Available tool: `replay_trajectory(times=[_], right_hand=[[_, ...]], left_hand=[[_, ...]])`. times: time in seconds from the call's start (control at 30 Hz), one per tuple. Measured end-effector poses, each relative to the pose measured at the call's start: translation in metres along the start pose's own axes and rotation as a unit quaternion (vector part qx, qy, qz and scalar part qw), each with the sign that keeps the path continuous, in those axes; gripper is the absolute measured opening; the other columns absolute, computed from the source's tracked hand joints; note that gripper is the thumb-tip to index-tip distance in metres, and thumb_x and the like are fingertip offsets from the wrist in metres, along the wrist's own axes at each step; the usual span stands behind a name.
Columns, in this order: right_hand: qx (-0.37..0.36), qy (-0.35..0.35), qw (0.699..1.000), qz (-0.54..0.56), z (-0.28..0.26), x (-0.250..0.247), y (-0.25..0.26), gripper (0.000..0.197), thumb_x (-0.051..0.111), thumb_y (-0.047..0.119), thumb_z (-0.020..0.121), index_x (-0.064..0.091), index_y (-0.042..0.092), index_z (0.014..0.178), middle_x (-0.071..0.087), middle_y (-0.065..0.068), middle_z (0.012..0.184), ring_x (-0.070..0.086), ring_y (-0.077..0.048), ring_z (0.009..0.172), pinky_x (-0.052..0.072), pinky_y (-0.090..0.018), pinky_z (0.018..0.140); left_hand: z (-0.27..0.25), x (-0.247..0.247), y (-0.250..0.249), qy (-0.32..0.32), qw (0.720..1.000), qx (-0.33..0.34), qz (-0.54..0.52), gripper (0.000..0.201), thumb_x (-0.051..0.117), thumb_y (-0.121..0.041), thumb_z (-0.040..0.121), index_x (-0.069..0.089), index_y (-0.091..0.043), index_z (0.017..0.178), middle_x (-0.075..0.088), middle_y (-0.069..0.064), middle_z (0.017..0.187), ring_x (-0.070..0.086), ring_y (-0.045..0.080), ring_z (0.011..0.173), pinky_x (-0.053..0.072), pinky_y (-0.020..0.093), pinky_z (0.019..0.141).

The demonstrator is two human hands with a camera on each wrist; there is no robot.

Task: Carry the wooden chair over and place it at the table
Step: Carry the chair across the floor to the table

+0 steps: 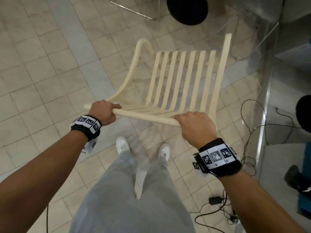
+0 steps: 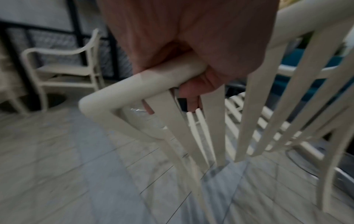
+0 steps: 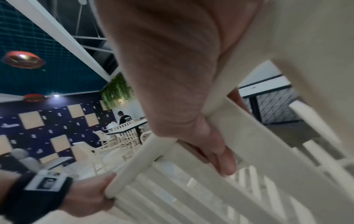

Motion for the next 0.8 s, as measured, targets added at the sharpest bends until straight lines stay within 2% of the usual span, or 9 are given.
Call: replay_trajectory(times=[0.13,0.2,0.27,0.33,0.43,0.47,0.6,0.7,0.8], right_hand=[[0.026,-0.004,0.999,0.028,-0.022,0.02,-0.049,0.039,0.058,0.01,0.083,0.061,0.031,0.116,0.065,0.0,0.075,0.049,-0.02,0.059,0.04,-0.033,0.059],[0.056,0.001,0.997,0.056,-0.036,0.042,-0.078,0.045,0.058,0.011,0.084,0.059,0.039,0.119,0.061,0.005,0.07,0.052,-0.018,0.058,0.046,-0.033,0.058],[0.093,0.005,0.991,0.095,-0.052,0.068,-0.104,0.052,0.059,0.012,0.084,0.057,0.047,0.122,0.056,0.009,0.069,0.051,-0.017,0.059,0.043,-0.032,0.056],[0.129,0.003,0.982,0.138,-0.063,0.092,-0.125,0.056,0.06,0.012,0.083,0.056,0.051,0.124,0.059,0.007,0.072,0.05,-0.018,0.06,0.044,-0.032,0.057],[0.173,-0.008,0.967,0.189,-0.07,0.12,-0.142,0.057,0.058,0.011,0.085,0.056,0.053,0.123,0.07,0.003,0.082,0.053,-0.017,0.063,0.047,-0.03,0.059],[0.18,-0.01,0.962,0.203,-0.071,0.126,-0.143,0.057,0.058,0.01,0.085,0.057,0.052,0.123,0.071,0.003,0.084,0.054,-0.017,0.065,0.044,-0.029,0.06],[0.182,-0.005,0.96,0.214,-0.066,0.14,-0.138,0.057,0.057,0.007,0.085,0.059,0.051,0.122,0.072,0.002,0.089,0.065,-0.022,0.075,0.045,-0.029,0.062],[0.18,-0.003,0.958,0.222,-0.063,0.149,-0.139,0.057,0.058,0.009,0.084,0.06,0.053,0.12,0.072,0.002,0.085,0.061,-0.02,0.069,0.05,-0.032,0.064],[0.183,-0.008,0.959,0.218,-0.064,0.158,-0.141,0.055,0.058,0.009,0.084,0.06,0.05,0.121,0.071,0.004,0.083,0.054,-0.017,0.065,0.046,-0.029,0.064]], left_hand=[[-0.002,-0.021,-0.044,-0.009,0.998,0.032,0.05,0.044,0.058,-0.022,0.073,0.072,-0.036,0.112,0.075,0.008,0.086,0.067,0.033,0.079,0.05,0.036,0.067],[-0.005,-0.024,-0.071,-0.015,0.996,0.042,0.082,0.037,0.055,-0.025,0.073,0.073,-0.036,0.104,0.071,0.002,0.077,0.062,0.029,0.067,0.052,0.036,0.065],[-0.008,-0.025,-0.101,-0.019,0.99,0.057,0.128,0.029,0.054,-0.027,0.074,0.074,-0.033,0.094,0.063,-0.002,0.068,0.053,0.025,0.059,0.046,0.035,0.059],[-0.01,-0.028,-0.13,-0.018,0.981,0.066,0.182,0.024,0.054,-0.029,0.075,0.074,-0.031,0.089,0.063,-0.003,0.068,0.056,0.024,0.06,0.042,0.033,0.055],[-0.012,-0.033,-0.157,-0.01,0.972,0.051,0.229,0.022,0.052,-0.028,0.073,0.072,-0.028,0.081,0.063,-0.002,0.067,0.06,0.026,0.063,0.051,0.039,0.063],[-0.014,-0.035,-0.162,-0.005,0.972,0.044,0.232,0.022,0.052,-0.027,0.072,0.072,-0.029,0.081,0.062,-0.002,0.067,0.06,0.027,0.064,0.051,0.042,0.067],[-0.02,-0.036,-0.166,0.003,0.972,0.05,0.229,0.024,0.055,-0.03,0.075,0.072,-0.028,0.091,0.057,-0.004,0.072,0.048,0.024,0.064,0.032,0.038,0.063],[-0.021,-0.031,-0.166,0.006,0.973,0.046,0.226,0.024,0.052,-0.03,0.077,0.071,-0.028,0.092,0.056,-0.004,0.074,0.048,0.024,0.064,0.032,0.038,0.062],[-0.023,-0.024,-0.168,0.014,0.971,0.05,0.232,0.025,0.05,-0.03,0.078,0.071,-0.029,0.092,0.059,-0.003,0.075,0.047,0.025,0.064,0.033,0.04,0.064]])
Point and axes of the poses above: each hand's wrist, its own z-axis towards the middle knuckle, its own x-axis out of the palm, y = z × x, the point moved 4 cm from there along z, towards the middle knuckle
